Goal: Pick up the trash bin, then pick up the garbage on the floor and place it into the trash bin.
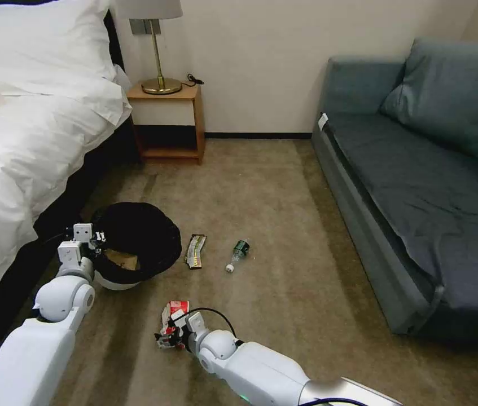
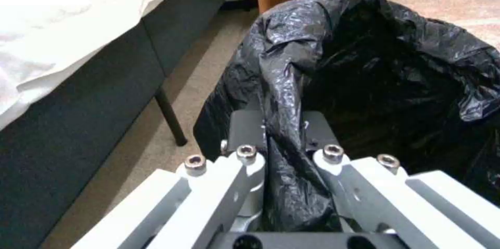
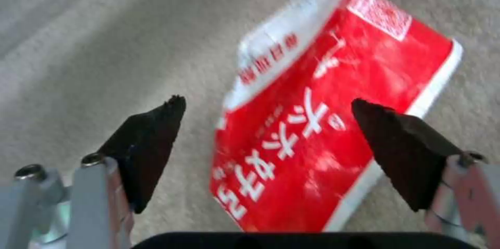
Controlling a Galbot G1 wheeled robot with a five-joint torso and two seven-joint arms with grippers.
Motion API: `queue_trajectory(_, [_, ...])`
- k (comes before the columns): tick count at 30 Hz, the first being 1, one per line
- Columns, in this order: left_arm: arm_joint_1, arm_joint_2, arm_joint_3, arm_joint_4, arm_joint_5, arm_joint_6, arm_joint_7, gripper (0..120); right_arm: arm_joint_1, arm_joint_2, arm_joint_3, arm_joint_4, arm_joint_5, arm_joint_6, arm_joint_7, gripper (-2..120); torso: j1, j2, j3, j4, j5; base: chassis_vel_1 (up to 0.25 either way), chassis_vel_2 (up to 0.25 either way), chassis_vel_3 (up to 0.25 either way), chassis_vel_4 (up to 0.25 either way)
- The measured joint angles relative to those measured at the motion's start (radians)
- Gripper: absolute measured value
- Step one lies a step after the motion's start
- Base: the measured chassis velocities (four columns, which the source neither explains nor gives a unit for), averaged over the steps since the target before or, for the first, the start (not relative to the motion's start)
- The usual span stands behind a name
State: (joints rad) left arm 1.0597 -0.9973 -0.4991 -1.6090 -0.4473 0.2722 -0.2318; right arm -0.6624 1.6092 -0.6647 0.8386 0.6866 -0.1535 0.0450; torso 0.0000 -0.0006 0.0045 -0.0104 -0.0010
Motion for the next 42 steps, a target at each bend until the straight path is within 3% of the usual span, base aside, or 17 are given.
queue_trajectory(3, [0.000,-0.001,0.002,0.000,0.001,-0.001,0.000,5,0.000,0.000,0.002,-0.014,-0.005,0.003,-0.007,79,0.000,0.000,0.000,0.0000,0.0000,0.000,0.000,0.000,0.000])
queue_trajectory(5, [-0.003,-0.004,0.007,0.001,0.001,-0.001,0.001,5,0.000,0.000,0.007,-0.030,-0.010,0.006,-0.020,64,0.000,0.000,0.000,0.0000,0.0000,0.000,0.000,0.000,0.000])
queue_trajectory(8, [-0.004,-0.004,0.008,0.001,0.001,-0.001,0.001,5,0.000,0.000,0.009,-0.033,-0.011,0.007,-0.023,61,0.000,0.000,0.000,-0.0001,0.0000,0.000,0.000,0.000,0.000])
queue_trajectory(10, [-0.004,-0.004,0.009,-0.001,0.001,-0.001,0.001,5,0.000,0.000,0.016,-0.048,-0.013,0.011,-0.038,48,0.000,0.000,0.000,0.0000,0.0000,0.000,0.000,0.000,0.000])
queue_trajectory(23, [0.006,-0.003,0.006,-0.013,0.001,-0.002,-0.002,5,-0.009,-0.001,0.018,-0.026,-0.014,0.015,-0.045,0,0.000,0.000,0.000,0.0000,-0.0003,0.000,0.000,0.000,0.000])
queue_trajectory(32, [0.006,-0.003,0.008,-0.011,0.002,-0.002,-0.002,5,-0.012,-0.006,0.028,0.011,-0.010,0.015,-0.038,0,0.000,0.000,0.000,0.0001,0.0000,0.000,0.000,0.000,0.000])
queue_trajectory(42, [0.000,0.007,0.014,-0.020,-0.003,0.000,-0.006,5,-0.002,-0.104,0.085,0.089,0.011,-0.003,-0.012,0,0.000,0.000,0.000,-0.0002,0.0000,0.000,0.000,0.000,0.000])
